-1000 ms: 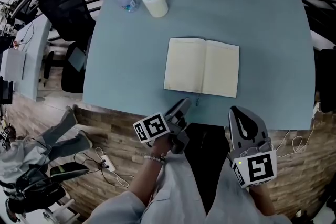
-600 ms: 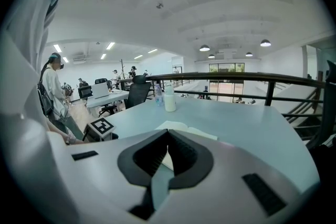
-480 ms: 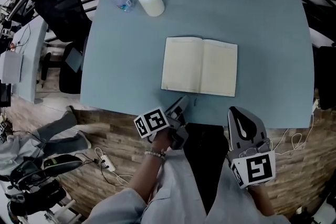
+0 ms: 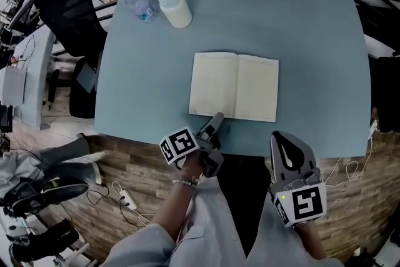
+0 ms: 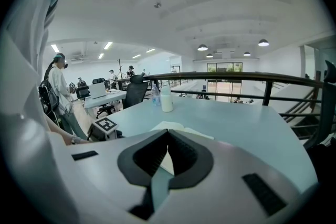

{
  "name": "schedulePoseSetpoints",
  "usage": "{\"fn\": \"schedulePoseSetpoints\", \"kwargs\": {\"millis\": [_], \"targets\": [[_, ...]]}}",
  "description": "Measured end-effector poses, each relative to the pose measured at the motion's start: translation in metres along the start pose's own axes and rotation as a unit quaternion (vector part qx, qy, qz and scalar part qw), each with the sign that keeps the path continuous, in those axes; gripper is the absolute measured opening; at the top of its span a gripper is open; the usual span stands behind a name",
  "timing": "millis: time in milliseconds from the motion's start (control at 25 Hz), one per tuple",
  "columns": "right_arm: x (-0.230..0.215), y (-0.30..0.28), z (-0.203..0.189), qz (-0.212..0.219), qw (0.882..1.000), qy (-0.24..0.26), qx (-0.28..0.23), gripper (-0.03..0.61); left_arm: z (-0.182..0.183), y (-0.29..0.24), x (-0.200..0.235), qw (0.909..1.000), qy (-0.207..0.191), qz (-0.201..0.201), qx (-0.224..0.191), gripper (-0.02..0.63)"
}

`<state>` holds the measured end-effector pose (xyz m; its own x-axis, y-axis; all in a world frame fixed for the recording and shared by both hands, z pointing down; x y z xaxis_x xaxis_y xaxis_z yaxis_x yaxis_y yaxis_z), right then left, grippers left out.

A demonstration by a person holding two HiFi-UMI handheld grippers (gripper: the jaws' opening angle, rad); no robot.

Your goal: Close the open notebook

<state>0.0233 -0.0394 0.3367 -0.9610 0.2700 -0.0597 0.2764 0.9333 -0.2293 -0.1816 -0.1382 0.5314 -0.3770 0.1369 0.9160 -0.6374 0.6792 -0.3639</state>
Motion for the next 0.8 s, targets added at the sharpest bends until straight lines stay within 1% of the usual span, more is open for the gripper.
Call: {"fn": "schedulePoseSetpoints", "kwargs": {"millis": [200, 280, 440, 640, 800], "targets": [[-0.004, 0.001, -0.001, 0.004, 1.0, -0.001, -0.001, 0.001, 0.0, 0.0, 0.006, 0.9992, 0.038, -0.005, -0.011, 0.117], [-0.005, 0.001, -0.002, 0.006, 1.0, -0.003, -0.001, 0.002, 0.0, 0.0, 0.008, 0.9989, 0.044, -0.007, -0.011, 0.112], [-0.007, 0.0, -0.001, 0.011, 1.0, -0.002, 0.0, 0.002, -0.001, 0.003, 0.013, 0.9991, 0.039, -0.002, -0.013, 0.034], [-0.014, 0.001, -0.008, 0.013, 1.0, -0.006, 0.006, 0.002, -0.003, 0.003, 0.013, 0.9987, 0.041, -0.015, -0.024, 0.025], [-0.017, 0.001, -0.01, 0.015, 1.0, -0.008, 0.009, 0.002, -0.003, 0.004, 0.009, 0.9992, 0.018, -0.017, -0.03, 0.02]]}}
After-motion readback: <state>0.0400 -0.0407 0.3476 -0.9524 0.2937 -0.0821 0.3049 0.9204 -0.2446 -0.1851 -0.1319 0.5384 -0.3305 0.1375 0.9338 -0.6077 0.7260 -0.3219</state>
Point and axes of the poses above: the fingertips, and each gripper's own axes: y backward along the fingers, x to its left, z out of its top, the point moved 9 cm from there along y, backward along the fingers, and after that the axes turned 15 degrees about -x, right-handed, at the moved point
